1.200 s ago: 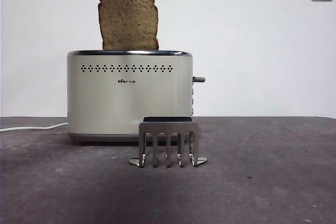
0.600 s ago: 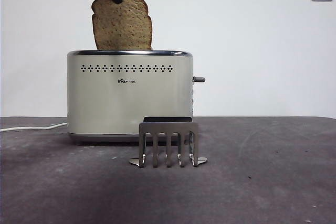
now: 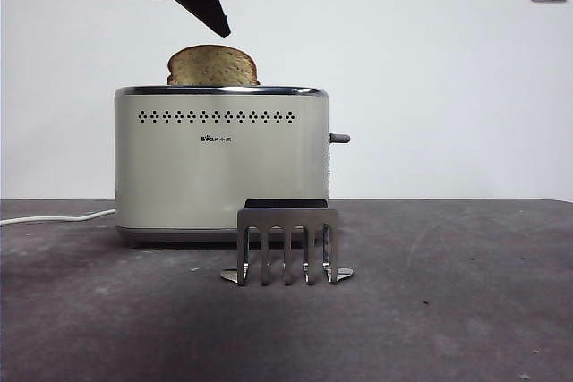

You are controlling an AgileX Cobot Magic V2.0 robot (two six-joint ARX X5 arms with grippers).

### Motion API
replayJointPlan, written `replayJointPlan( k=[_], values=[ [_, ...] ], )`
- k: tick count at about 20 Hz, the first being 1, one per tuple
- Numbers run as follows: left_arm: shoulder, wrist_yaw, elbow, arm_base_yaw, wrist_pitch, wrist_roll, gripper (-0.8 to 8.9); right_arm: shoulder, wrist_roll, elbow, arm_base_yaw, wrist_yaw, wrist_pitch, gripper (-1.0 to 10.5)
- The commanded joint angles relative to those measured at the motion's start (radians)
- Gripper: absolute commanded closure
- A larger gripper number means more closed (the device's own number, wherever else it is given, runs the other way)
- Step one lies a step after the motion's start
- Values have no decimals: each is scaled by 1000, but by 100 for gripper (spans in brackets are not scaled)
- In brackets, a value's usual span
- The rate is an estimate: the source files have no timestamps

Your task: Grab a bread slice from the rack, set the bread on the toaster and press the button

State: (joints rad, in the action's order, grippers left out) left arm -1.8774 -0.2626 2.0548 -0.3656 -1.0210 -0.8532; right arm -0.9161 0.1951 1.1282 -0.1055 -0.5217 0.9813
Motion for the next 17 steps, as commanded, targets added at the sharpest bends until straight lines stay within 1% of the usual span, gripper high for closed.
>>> replayJointPlan(
  k=[1, 3, 7, 9, 10, 11, 12, 14, 15, 16, 17],
  values=[
    [4, 0, 0, 1, 9, 85, 464, -17, 4, 0, -3, -1, -32, 958],
    [22, 0, 7, 1, 8, 166, 464, -41, -6, 0, -3, -3, -70, 958],
    [85, -2, 35, 1, 2, 423, 464, -111, -88, 0, -3, -10, -229, 958],
    [132, -2, 48, 1, -3, 542, 467, -158, -142, 0, -3, -89, -334, 958],
    [160, -5, 48, 1, -4, 590, 467, -185, -179, 0, -3, -123, -398, 959],
    [188, -5, 48, 1, -6, 638, 467, -213, -223, 0, -3, -140, -470, 959],
    [220, -6, 48, 1, -18, 676, 467, -249, -274, 0, -3, -152, -553, 959],
    [275, -7, 48, 0, -52, 696, 467, -324, -373, 1, -7, -187, -702, 959],
    [299, -7, 48, 0, -72, 696, 468, -360, -413, 1, -12, -188, -760, 959],
    [326, -7, 48, 0, -100, 697, 467, -409, -444, 5, -18, -187, -818, 959],
    [341, -7, 48, 0, -114, 702, 467, -436, -459, 8, -20, -187, -843, 959]
  ],
)
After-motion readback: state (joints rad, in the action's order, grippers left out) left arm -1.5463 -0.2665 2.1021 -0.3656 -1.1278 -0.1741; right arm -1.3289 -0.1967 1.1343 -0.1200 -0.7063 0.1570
